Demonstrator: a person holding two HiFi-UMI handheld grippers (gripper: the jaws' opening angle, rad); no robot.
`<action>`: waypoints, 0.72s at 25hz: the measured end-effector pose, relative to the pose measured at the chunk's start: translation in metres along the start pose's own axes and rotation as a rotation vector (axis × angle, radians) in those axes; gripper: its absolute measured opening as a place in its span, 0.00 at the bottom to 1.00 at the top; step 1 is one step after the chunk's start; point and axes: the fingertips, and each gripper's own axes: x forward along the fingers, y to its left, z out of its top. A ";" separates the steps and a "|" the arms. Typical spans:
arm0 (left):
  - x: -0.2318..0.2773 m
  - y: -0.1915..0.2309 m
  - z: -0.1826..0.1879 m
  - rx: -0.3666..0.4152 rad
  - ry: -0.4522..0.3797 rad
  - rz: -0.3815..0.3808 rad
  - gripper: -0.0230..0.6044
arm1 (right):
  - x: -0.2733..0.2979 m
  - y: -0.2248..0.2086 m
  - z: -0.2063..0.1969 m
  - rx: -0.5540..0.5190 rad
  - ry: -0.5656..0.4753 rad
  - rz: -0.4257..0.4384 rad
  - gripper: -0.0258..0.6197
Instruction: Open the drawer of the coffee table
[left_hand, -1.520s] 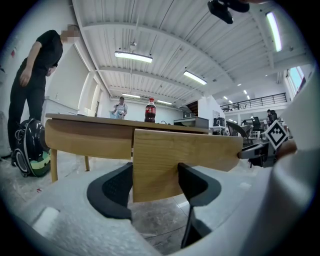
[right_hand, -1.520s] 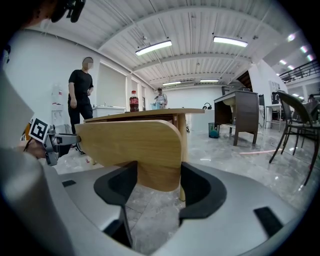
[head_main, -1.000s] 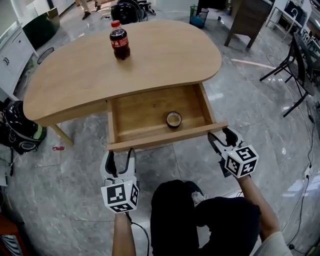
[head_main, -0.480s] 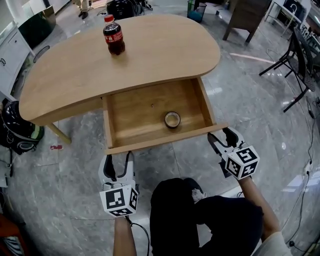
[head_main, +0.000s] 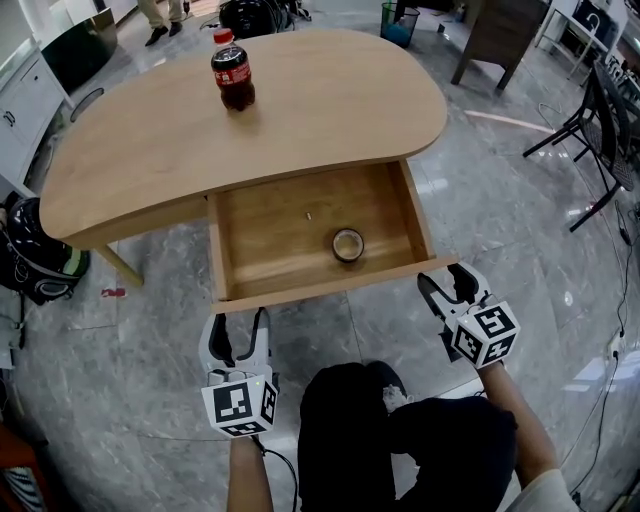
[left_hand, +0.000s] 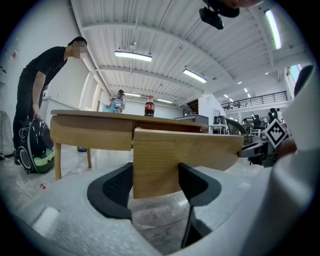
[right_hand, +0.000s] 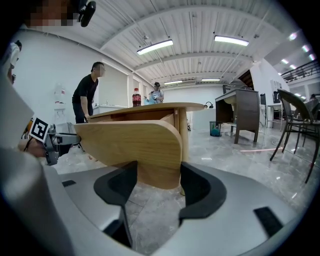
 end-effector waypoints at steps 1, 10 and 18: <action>-0.001 0.000 0.000 -0.001 0.004 0.003 0.47 | 0.000 0.000 0.000 -0.002 -0.004 0.003 0.46; 0.000 0.000 -0.005 0.002 0.161 0.024 0.47 | -0.004 -0.001 0.002 -0.110 0.056 0.062 0.46; -0.031 -0.004 0.077 -0.011 0.324 0.058 0.47 | -0.046 0.012 0.053 0.016 0.173 0.067 0.45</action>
